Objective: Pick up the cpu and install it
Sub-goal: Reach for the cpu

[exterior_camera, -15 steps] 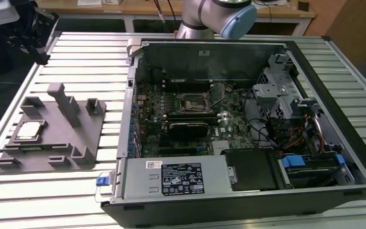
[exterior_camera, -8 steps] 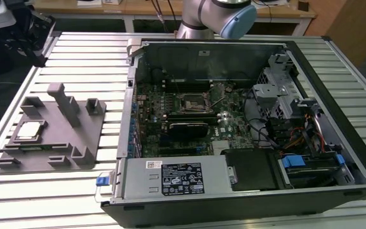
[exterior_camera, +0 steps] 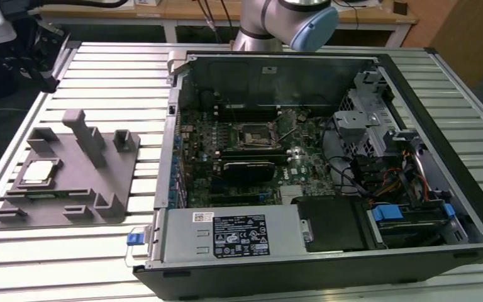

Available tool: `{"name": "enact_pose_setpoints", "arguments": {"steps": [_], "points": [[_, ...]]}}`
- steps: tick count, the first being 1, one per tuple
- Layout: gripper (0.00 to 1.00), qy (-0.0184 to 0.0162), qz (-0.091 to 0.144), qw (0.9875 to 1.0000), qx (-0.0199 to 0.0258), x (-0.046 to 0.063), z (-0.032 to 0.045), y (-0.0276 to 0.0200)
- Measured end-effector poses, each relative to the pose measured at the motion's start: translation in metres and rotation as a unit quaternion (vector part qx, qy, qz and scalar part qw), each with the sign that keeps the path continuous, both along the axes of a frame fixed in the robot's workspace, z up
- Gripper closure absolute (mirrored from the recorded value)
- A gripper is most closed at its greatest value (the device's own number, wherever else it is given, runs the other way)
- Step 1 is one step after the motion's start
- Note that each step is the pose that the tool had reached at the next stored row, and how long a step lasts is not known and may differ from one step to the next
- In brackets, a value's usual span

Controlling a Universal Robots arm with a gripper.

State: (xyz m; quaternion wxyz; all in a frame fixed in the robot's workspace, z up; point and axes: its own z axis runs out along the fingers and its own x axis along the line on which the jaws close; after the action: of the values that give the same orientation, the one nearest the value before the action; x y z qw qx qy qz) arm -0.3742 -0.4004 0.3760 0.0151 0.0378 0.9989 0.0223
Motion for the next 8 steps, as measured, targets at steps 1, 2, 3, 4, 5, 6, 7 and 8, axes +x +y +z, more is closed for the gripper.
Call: {"name": "enact_pose_setpoints", "arguments": {"steps": [1, 2, 3, 4, 5, 6, 7, 8], "points": [[0.89, -0.0001, 0.000, 1.0000, 0.0000, -0.0011, -0.0009, -0.0002], [0.89, -0.0001, 0.000, 1.0000, 0.0001, -0.0023, -0.0017, -0.0005], [0.89, -0.0001, 0.000, 1.0000, 0.0000, -0.0033, -0.0025, -0.0007], [0.89, -0.0001, 0.000, 1.0000, 0.0000, -0.0041, -0.0033, -0.0010], [0.89, -0.0001, 0.000, 1.0000, 0.0000, -0.0051, -0.0040, -0.0012], [0.89, -0.0001, 0.000, 1.0000, 0.0000, -0.0061, -0.0049, -0.0015], [0.89, -0.0001, 0.000, 1.0000, 0.0000, -0.0072, -0.0057, -0.0018], [0.89, -0.0001, 0.000, 1.0000, 0.0000, -0.0081, -0.0066, -0.0022]]}}
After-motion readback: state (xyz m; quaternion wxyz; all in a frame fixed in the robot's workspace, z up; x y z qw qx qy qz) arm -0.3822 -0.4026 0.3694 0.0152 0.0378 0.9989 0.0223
